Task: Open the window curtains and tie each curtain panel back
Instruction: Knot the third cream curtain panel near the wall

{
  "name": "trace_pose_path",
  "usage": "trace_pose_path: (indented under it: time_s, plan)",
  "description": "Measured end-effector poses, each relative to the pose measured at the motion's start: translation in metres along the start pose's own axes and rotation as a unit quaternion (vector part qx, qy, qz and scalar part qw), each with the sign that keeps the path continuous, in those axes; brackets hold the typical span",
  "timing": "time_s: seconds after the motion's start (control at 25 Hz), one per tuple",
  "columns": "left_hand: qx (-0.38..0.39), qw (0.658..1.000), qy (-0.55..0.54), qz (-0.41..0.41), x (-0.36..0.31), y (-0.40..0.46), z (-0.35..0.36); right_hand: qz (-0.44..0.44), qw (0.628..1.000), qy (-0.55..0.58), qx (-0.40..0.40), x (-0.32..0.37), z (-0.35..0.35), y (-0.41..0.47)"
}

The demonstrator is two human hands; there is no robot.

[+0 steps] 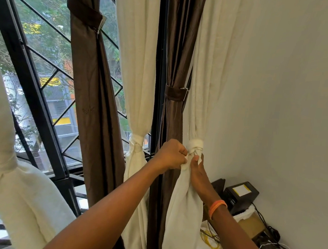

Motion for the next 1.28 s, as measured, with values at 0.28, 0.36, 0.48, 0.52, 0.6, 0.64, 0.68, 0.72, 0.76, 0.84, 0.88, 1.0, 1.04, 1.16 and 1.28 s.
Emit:
trace_pose_path:
  time_s: [0.28, 0.36, 0.48, 0.52, 0.6, 0.64, 0.68, 0.72, 0.76, 0.84, 0.88, 1.0, 1.04, 1.16, 1.28]
  plan:
    - [0.033, 0.999, 0.02, -0.027, -0.004, 0.004, 0.007, -0.019, 1.0, 0.008, 0.016, -0.002, 0.003, 0.0]
    - [-0.029, 0.999, -0.014, -0.029, 0.001, 0.0, 0.013, -0.007, 1.0, 0.022, 0.014, -0.001, 0.006, -0.003]
    - [-0.12, 0.992, -0.042, -0.01, 0.01, -0.009, 0.027, -0.011, 0.999, 0.025, 0.024, -0.002, 0.004, -0.003]
    - [-0.149, 0.988, -0.043, -0.001, 0.013, -0.013, 0.032, -0.01, 0.999, 0.018, 0.025, -0.004, 0.004, -0.002]
    - [-0.174, 0.983, -0.064, 0.015, 0.02, -0.017, 0.038, -0.027, 0.999, 0.014, 0.025, -0.003, 0.002, -0.003]
    - [-0.17, 0.982, -0.085, 0.018, 0.023, -0.017, 0.039, -0.032, 0.999, 0.007, 0.022, -0.002, 0.001, -0.003]
    - [-0.167, 0.98, -0.103, 0.017, 0.025, -0.017, 0.038, -0.036, 0.999, -0.002, 0.021, 0.001, 0.0, -0.004]
    - [-0.173, 0.978, -0.117, 0.023, 0.025, -0.017, 0.035, -0.042, 0.999, -0.003, 0.015, 0.004, -0.003, -0.006]
    - [-0.188, 0.973, -0.127, 0.035, 0.022, -0.019, 0.03, -0.054, 0.999, 0.005, 0.0, 0.008, -0.006, -0.008]
    - [-0.219, 0.963, -0.133, 0.08, 0.012, -0.023, 0.021, -0.078, 0.995, 0.011, -0.055, 0.017, -0.017, -0.008]
    - [-0.23, 0.959, -0.127, 0.104, 0.008, -0.024, 0.019, -0.096, 0.992, 0.005, -0.082, 0.02, -0.022, -0.007]
    - [-0.262, 0.949, -0.096, 0.15, 0.005, -0.026, 0.018, -0.143, 0.981, -0.011, -0.131, 0.022, -0.029, -0.007]
    - [-0.275, 0.945, -0.067, 0.164, 0.007, -0.026, 0.019, -0.156, 0.976, -0.02, -0.147, 0.022, -0.028, -0.008]
    - [-0.288, 0.929, 0.045, 0.228, 0.011, -0.025, 0.025, -0.205, 0.961, -0.079, -0.169, 0.019, -0.026, -0.013]
    - [-0.287, 0.91, 0.125, 0.273, 0.012, -0.022, 0.02, -0.273, 0.922, -0.193, -0.197, 0.013, -0.027, -0.014]
Point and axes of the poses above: each hand's wrist, its own y-axis towards the middle knuckle, its own z-axis out of the palm, x = y × z, the point moved 2 cm from there along y, towards the middle knuckle, and after that the axes turned 3 degrees about z, right-handed, at the moved point
